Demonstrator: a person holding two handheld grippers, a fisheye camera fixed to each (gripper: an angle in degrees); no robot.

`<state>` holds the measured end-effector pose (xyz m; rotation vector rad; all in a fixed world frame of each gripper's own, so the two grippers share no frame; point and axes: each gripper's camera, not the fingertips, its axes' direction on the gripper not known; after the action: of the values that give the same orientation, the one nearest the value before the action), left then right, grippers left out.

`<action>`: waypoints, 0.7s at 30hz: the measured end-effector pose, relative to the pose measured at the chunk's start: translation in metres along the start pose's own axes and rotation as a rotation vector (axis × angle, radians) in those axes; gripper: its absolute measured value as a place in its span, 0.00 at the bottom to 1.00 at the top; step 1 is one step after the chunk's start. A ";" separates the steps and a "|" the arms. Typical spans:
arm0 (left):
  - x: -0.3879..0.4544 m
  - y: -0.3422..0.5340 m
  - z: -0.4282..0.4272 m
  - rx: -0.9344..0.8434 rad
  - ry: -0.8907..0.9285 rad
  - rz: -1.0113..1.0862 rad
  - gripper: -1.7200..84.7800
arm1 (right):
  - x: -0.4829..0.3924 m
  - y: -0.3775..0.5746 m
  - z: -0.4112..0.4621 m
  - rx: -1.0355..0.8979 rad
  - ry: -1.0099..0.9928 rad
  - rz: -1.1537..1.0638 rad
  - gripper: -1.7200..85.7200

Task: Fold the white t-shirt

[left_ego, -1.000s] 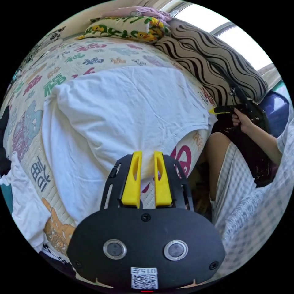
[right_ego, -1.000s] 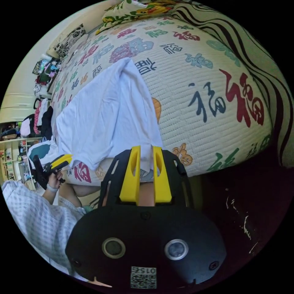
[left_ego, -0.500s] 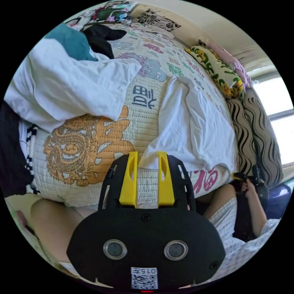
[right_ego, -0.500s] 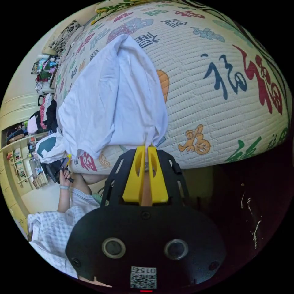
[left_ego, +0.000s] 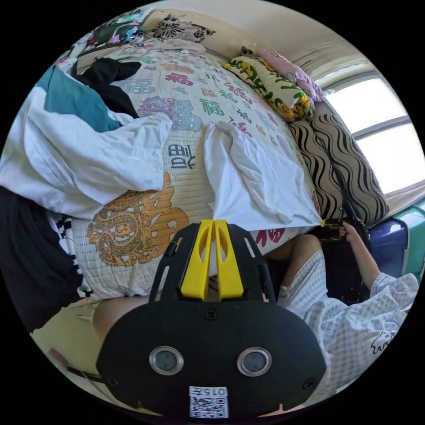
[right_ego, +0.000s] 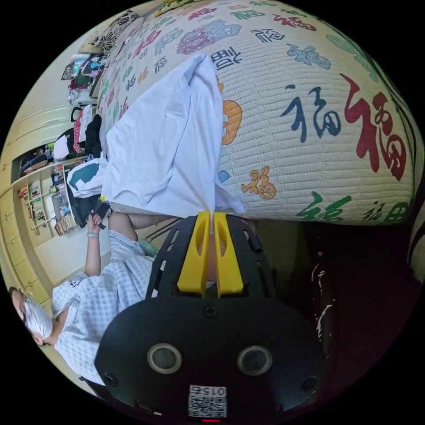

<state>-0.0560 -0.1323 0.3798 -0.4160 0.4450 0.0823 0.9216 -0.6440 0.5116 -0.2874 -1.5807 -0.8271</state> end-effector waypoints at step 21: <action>0.066 -0.004 0.099 -0.028 0.089 -0.070 0.11 | -0.003 -0.006 0.073 0.128 -0.150 0.011 0.08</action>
<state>0.0434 -0.0963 0.4336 -0.4632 0.5174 0.0024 0.8630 -0.6000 0.5086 -0.2701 -1.7628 -0.7055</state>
